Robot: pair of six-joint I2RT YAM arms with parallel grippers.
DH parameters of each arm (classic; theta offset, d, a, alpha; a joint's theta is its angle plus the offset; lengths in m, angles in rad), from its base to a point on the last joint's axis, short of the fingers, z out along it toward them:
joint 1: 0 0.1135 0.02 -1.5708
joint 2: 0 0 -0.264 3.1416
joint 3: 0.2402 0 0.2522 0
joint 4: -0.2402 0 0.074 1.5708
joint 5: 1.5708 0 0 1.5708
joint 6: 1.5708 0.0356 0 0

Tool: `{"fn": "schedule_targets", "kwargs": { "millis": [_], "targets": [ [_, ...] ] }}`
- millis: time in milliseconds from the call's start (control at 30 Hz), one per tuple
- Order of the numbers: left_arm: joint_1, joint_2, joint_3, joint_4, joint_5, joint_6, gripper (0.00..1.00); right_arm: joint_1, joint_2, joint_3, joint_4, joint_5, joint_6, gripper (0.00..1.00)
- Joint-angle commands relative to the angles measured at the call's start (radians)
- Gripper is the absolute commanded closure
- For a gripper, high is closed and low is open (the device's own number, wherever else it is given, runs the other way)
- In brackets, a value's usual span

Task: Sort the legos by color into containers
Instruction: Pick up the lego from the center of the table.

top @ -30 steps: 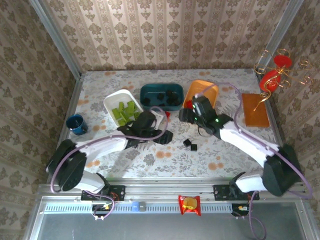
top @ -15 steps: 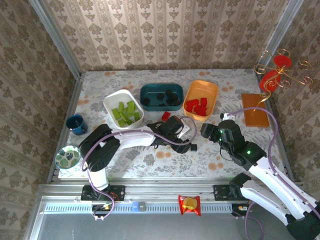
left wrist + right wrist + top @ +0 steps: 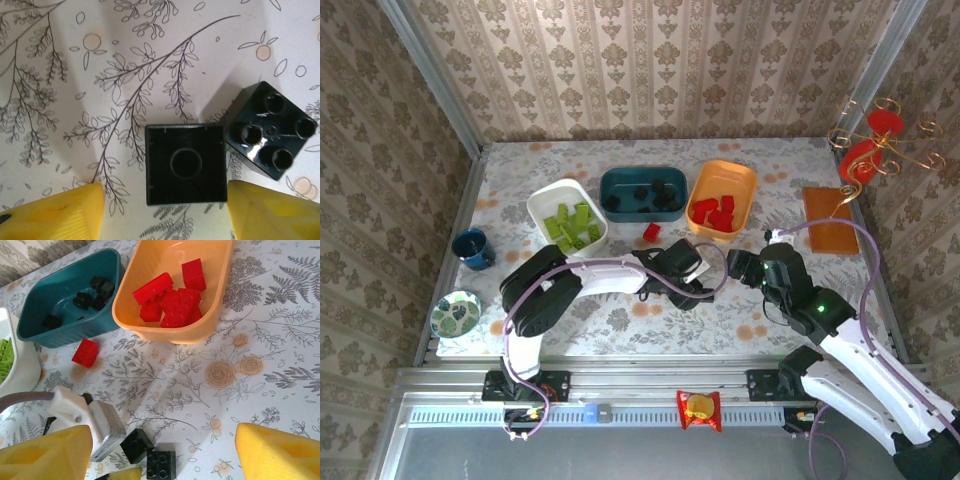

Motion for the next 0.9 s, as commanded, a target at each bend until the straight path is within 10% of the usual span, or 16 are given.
{"fn": "schedule_targets", "kwargs": {
  "millis": [0, 533, 867],
  "targets": [
    [-0.008, 0.027, 0.046, -0.004, -0.034, 0.052, 0.35, -0.007, -0.023, 0.005, -0.025, 0.004, 0.019, 0.23],
    [0.011, 0.005, 0.020, 0.049, -0.012, 0.030, 0.68, -0.008, -0.036, -0.011, -0.031, 0.010, 0.023, 0.23],
    [0.224, -0.255, -0.082, 0.137, -0.085, -0.094, 0.72, -0.011, -0.030, -0.023, -0.013, 0.008, 0.036, 0.23]
  ]
}}
